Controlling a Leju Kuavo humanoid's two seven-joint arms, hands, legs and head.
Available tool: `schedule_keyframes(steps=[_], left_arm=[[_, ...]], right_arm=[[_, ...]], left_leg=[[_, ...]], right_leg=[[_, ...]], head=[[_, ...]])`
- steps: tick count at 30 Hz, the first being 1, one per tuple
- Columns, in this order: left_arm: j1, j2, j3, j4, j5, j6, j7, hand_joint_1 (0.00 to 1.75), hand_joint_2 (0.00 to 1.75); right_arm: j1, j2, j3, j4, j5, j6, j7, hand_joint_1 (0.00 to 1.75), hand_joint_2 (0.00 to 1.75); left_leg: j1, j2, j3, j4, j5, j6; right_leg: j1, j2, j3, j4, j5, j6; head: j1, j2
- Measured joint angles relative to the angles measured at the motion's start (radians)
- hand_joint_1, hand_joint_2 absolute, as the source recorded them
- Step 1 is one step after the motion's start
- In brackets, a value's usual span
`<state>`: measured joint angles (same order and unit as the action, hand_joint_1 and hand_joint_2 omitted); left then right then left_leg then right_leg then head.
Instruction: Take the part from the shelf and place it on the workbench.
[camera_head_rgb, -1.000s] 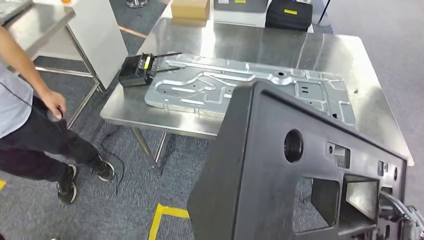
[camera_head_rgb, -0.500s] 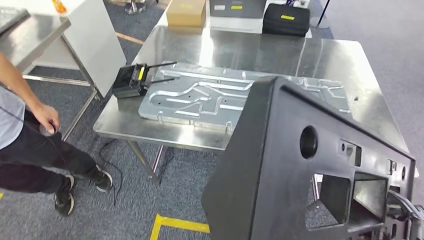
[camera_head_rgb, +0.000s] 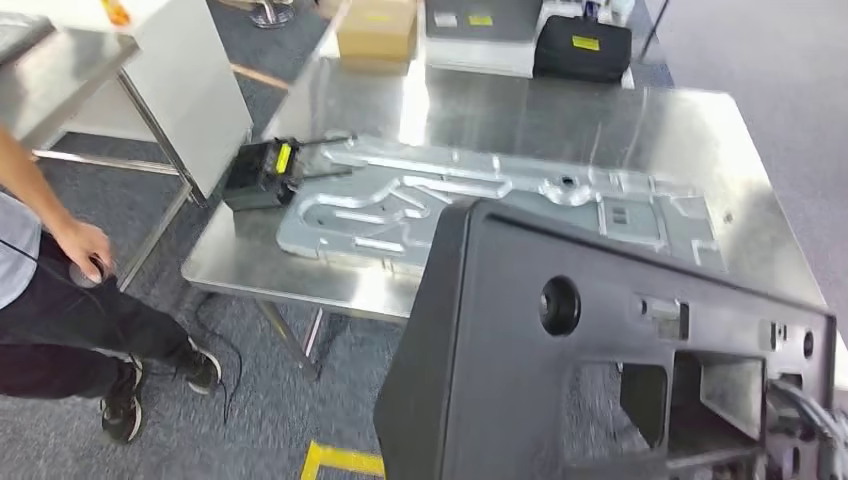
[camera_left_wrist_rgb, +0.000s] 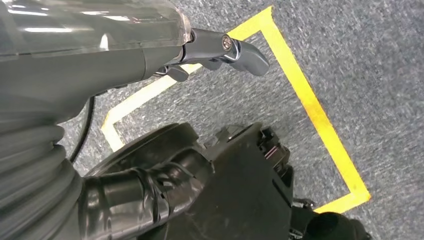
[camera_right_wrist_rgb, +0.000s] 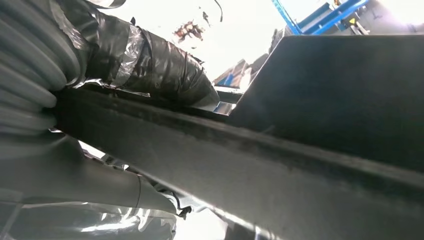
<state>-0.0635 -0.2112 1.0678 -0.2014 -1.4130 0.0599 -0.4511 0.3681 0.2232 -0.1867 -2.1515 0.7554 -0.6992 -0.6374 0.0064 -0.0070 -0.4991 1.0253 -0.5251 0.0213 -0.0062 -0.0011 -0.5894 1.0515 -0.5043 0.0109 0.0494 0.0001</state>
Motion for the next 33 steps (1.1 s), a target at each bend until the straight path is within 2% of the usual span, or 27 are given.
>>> schedule_keyframes(steps=[2, 4, 5, 7, 8, 9, 10, 11, 12, 14, 16, 18, 19, 20, 22, 23, 24, 25, 26, 27, 28, 29, 30, 31, 33], left_arm=[[0.000, 0.000, -0.001, 0.000, 0.000, 0.000, 0.000, 0.00, 1.75], [-0.003, 0.000, -0.002, 0.000, 0.000, 0.000, -0.001, 0.00, 1.75], [-0.004, 0.000, -0.003, 0.000, 0.000, 0.000, -0.001, 0.00, 1.75], [-0.003, 0.000, -0.005, 0.000, 0.000, 0.000, -0.002, 0.00, 1.75], [-0.003, 0.000, -0.007, 0.000, 0.000, 0.000, -0.003, 0.00, 1.75], [-0.002, 0.000, -0.008, 0.000, 0.000, 0.000, -0.004, 0.00, 1.75], [-0.001, 0.000, -0.008, 0.000, 0.000, 0.000, -0.004, 0.00, 1.75], [-0.001, 0.000, -0.009, 0.000, 0.000, 0.000, -0.004, 0.00, 1.75], [0.000, 0.000, -0.009, 0.000, 0.000, 0.000, -0.004, 0.00, 1.75], [0.000, 0.001, -0.010, 0.000, 0.000, 0.000, -0.004, 0.00, 1.75], [0.001, 0.002, -0.011, 0.000, 0.000, 0.000, -0.003, 0.00, 1.75], [0.004, 0.001, -0.011, 0.000, 0.000, -0.001, -0.003, 0.00, 1.75], [0.003, 0.000, -0.011, 0.000, 0.000, -0.002, -0.002, 0.00, 1.75], [0.002, -0.001, -0.012, 0.000, 0.000, -0.003, 0.000, 0.00, 1.75], [0.000, -0.001, -0.012, 0.000, 0.000, -0.001, 0.006, 0.00, 1.75], [0.000, -0.002, -0.012, 0.000, -0.001, 0.003, 0.010, 0.00, 1.75], [0.000, -0.002, -0.012, 0.000, -0.001, 0.008, 0.015, 0.00, 1.75], [0.001, -0.003, -0.013, 0.000, -0.002, 0.013, 0.020, 0.00, 1.75], [0.001, -0.004, -0.014, 0.000, -0.002, 0.018, 0.023, 0.00, 1.75], [0.002, -0.005, -0.015, 0.000, -0.002, 0.021, 0.025, 0.00, 1.75], [0.001, -0.006, -0.016, 0.000, -0.002, 0.023, 0.027, 0.00, 1.75], [0.000, -0.006, -0.016, 0.000, -0.003, 0.025, 0.028, 0.00, 1.75], [-0.001, -0.006, -0.017, 0.000, -0.002, 0.026, 0.028, 0.00, 1.75], [-0.002, -0.006, -0.017, 0.000, -0.002, 0.028, 0.029, 0.00, 1.75], [-0.003, -0.006, -0.017, 0.000, -0.002, 0.033, 0.033, 0.00, 0.87]], right_arm=[[0.000, -0.001, -0.001, 0.001, 0.001, 0.000, 0.000, 1.75, 1.75], [-0.002, -0.001, -0.002, 0.001, 0.004, 0.000, 0.000, 1.75, 1.75], [-0.002, -0.001, -0.002, 0.001, 0.005, 0.000, 0.000, 1.75, 1.75], [-0.003, -0.001, -0.003, 0.002, 0.007, 0.000, 0.001, 1.75, 1.75], [-0.002, -0.001, -0.003, 0.003, 0.008, 0.000, 0.001, 1.75, 1.75], [-0.002, -0.002, -0.003, 0.003, 0.008, 0.000, 0.001, 1.75, 1.75], [-0.002, -0.002, -0.003, 0.003, 0.008, 0.000, 0.001, 1.75, 1.75], [-0.002, -0.002, -0.004, 0.003, 0.008, 0.000, 0.001, 1.75, 1.75], [-0.003, -0.002, -0.004, 0.004, 0.008, 0.000, 0.001, 1.75, 1.75], [-0.003, -0.002, -0.004, 0.004, 0.009, 0.000, 0.001, 1.75, 1.75], [-0.003, -0.002, -0.005, 0.005, 0.009, 0.000, 0.002, 1.75, 1.75], [-0.003, -0.002, -0.005, 0.005, 0.010, 0.000, 0.002, 1.75, 1.75], [-0.003, -0.002, -0.005, 0.005, 0.011, 0.000, 0.002, 1.75, 1.75], [-0.003, -0.002, -0.005, 0.005, 0.012, 0.000, 0.002, 1.75, 1.75], [-0.003, -0.002, -0.005, 0.005, 0.012, 0.000, 0.002, 1.75, 1.75], [-0.002, -0.002, -0.005, 0.005, 0.012, 0.000, 0.002, 1.75, 1.75], [-0.002, -0.002, -0.005, 0.006, 0.012, 0.000, 0.002, 1.75, 1.75], [-0.002, -0.002, -0.006, 0.006, 0.013, 0.000, 0.003, 1.75, 1.75], [-0.002, -0.002, -0.006, 0.007, 0.015, 0.000, 0.003, 1.75, 1.75], [-0.002, -0.003, -0.006, 0.007, 0.017, 0.000, 0.004, 1.67, 1.75], [-0.003, -0.003, -0.005, 0.008, 0.019, 0.000, 0.005, 1.60, 1.75], [-0.003, -0.003, -0.005, 0.010, 0.022, 0.000, 0.007, 1.53, 1.75], [-0.003, -0.003, -0.006, 0.011, 0.025, 0.000, 0.009, 1.48, 1.75], [-0.004, -0.003, -0.006, 0.012, 0.028, 0.000, 0.011, 1.51, 1.75], [-0.005, -0.003, -0.006, 0.014, 0.037, 0.000, 0.018, 1.59, 1.75]], left_leg=[[0.000, 0.001, 0.003, 0.013, -0.004, -0.011], [0.001, 0.001, -0.019, 0.065, -0.030, -0.019], [0.003, 0.002, -0.049, 0.116, -0.054, -0.022], [0.004, 0.002, -0.130, 0.237, -0.102, -0.028], [0.004, 0.002, -0.161, 0.273, -0.105, -0.030], [0.004, 0.002, -0.176, 0.275, -0.088, -0.030], [0.004, 0.002, -0.171, 0.238, -0.048, -0.028], [0.003, 0.002, -0.153, 0.174, 0.003, -0.024], [0.001, 0.002, -0.133, 0.115, 0.038, -0.018], [-0.006, 0.003, -0.110, 0.036, 0.057, -0.009], [-0.010, 0.002, -0.105, 0.021, 0.051, -0.001], [-0.003, 0.003, -0.090, 0.007, 0.067, 0.008], [0.000, 0.004, -0.082, -0.002, 0.069, 0.012], [0.003, 0.004, -0.075, -0.008, 0.069, 0.017], [0.003, 0.004, -0.068, -0.011, 0.062, 0.022], [0.003, 0.004, -0.063, -0.011, 0.057, 0.023], [0.003, 0.003, -0.057, -0.010, 0.051, 0.022], [0.004, 0.002, -0.049, -0.010, 0.044, 0.020], [0.005, 0.001, -0.039, -0.009, 0.036, 0.017], [0.005, 0.000, -0.032, -0.008, 0.028, 0.012], [0.004, -0.001, -0.027, -0.005, 0.021, 0.006], [0.001, -0.002, -0.026, -0.002, 0.014, 0.002], [-0.001, -0.002, -0.026, -0.001, 0.011, 0.001], [-0.003, -0.002, -0.026, 0.000, 0.010, 0.003], [-0.004, -0.001, -0.022, -0.006, 0.010, 0.010]], right_leg=[[-0.003, 0.001, 0.013, -0.008, 0.015, -0.015], [-0.006, 0.001, 0.029, -0.014, 0.012, -0.028], [-0.006, 0.000, 0.033, -0.016, 0.009, -0.032], [-0.005, -0.001, 0.038, -0.017, 0.002, -0.038], [-0.005, 0.000, 0.042, -0.017, -0.003, -0.039], [-0.005, 0.001, 0.049, -0.017, -0.008, -0.039], [-0.004, 0.002, 0.058, -0.017, -0.014, -0.038], [-0.004, 0.003, 0.068, -0.017, -0.021, -0.036], [-0.003, 0.003, 0.078, -0.017, -0.028, -0.033], [-0.003, 0.002, 0.085, -0.017, -0.039, -0.024], [-0.002, 0.002, 0.087, -0.020, -0.046, -0.011], [-0.002, 0.002, 0.093, -0.014, -0.059, 0.001], [-0.003, 0.002, 0.083, 0.011, -0.074, 0.006], [-0.005, 0.002, 0.060, 0.056, -0.097, 0.012], [-0.008, 0.002, -0.018, 0.183, -0.144, 0.021], [-0.010, 0.002, -0.054, 0.231, -0.149, 0.025], [-0.013, 0.002, -0.075, 0.245, -0.132, 0.029], [-0.016, 0.001, -0.076, 0.221, -0.095, 0.031], [-0.019, 0.001, -0.061, 0.163, -0.045, 0.033], [-0.021, 0.001, -0.039, 0.102, -0.005, 0.032], [-0.020, 0.002, -0.020, 0.048, 0.019, 0.028], [-0.020, 0.003, -0.007, 0.014, 0.030, 0.023], [-0.019, 0.004, -0.003, 0.001, 0.027, 0.018], [-0.017, 0.005, -0.001, -0.006, 0.027, 0.013], [-0.016, 0.007, -0.001, -0.006, 0.025, 0.008]], head=[[0.001, 0.000], [-0.001, 0.000], [-0.002, 0.000], [-0.003, 0.000], [-0.003, 0.000], [-0.003, 0.000], [-0.003, 0.000], [-0.002, 0.000], [-0.002, 0.000], [-0.002, 0.000], [-0.004, 0.000], [-0.003, 0.000], [-0.002, 0.000], [-0.002, 0.000], [-0.001, 0.000], [-0.001, 0.000], [-0.001, 0.000], [-0.001, 0.000], [-0.001, 0.000], [-0.001, 0.000], [-0.001, 0.000], [-0.001, 0.000], [-0.002, 0.000], [-0.003, 0.000], [-0.004, 0.000]])
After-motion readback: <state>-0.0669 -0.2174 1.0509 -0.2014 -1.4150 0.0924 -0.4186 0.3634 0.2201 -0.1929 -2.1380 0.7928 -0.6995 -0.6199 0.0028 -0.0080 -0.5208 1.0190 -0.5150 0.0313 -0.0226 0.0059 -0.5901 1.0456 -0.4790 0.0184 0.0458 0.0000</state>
